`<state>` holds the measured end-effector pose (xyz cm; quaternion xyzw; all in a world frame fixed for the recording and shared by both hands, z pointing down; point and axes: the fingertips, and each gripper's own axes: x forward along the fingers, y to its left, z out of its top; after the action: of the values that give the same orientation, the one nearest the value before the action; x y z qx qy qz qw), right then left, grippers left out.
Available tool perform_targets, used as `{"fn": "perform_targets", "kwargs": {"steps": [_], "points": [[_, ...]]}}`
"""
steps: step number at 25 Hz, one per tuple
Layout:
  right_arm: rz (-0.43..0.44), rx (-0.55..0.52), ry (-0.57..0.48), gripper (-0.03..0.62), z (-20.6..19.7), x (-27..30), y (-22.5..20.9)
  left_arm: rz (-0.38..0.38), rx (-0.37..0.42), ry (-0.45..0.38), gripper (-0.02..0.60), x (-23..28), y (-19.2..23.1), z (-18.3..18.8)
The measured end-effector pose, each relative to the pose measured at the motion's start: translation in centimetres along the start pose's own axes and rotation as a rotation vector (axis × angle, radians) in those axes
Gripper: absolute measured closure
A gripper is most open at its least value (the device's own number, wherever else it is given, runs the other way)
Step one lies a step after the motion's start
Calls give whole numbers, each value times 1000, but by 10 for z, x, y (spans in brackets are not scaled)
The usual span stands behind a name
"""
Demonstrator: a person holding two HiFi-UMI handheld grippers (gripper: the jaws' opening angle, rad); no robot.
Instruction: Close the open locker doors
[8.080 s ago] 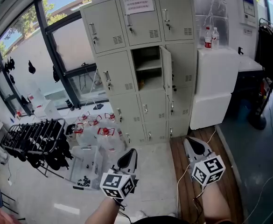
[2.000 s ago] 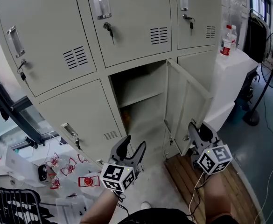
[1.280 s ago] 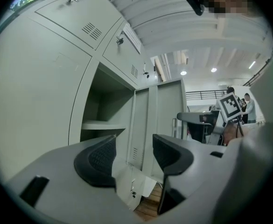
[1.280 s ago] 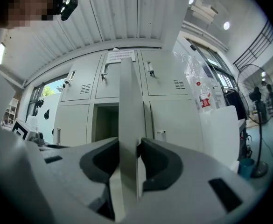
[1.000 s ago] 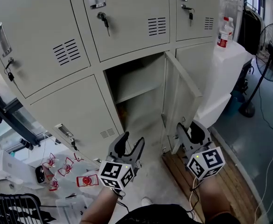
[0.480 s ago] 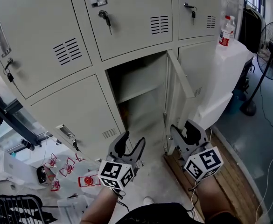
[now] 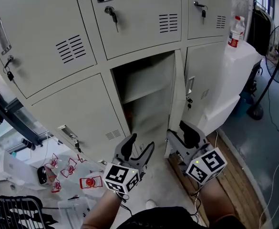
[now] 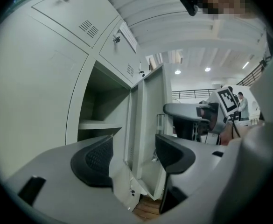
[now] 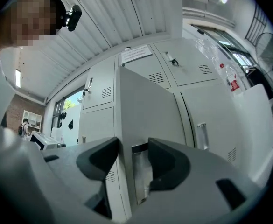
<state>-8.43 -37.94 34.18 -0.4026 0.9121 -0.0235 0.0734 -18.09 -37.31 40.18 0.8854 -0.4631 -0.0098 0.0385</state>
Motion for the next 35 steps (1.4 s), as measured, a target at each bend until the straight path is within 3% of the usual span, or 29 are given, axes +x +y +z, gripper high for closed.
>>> {"fn": "perform_targets", "kwargs": {"steps": [9,14,26,35], "points": [[82,4,17,404,-4,21,18,-60,32,0,302,14,-25,2],[112,12,11,404,-1,25,25,-47,44,-8,305,28,-27,6],[42,1,21,404,-3,9,4,0,65,-22,480,41,-24,5],[12,19,38,405,-15,13,4,99,28,-17,472,36,11,8]]}}
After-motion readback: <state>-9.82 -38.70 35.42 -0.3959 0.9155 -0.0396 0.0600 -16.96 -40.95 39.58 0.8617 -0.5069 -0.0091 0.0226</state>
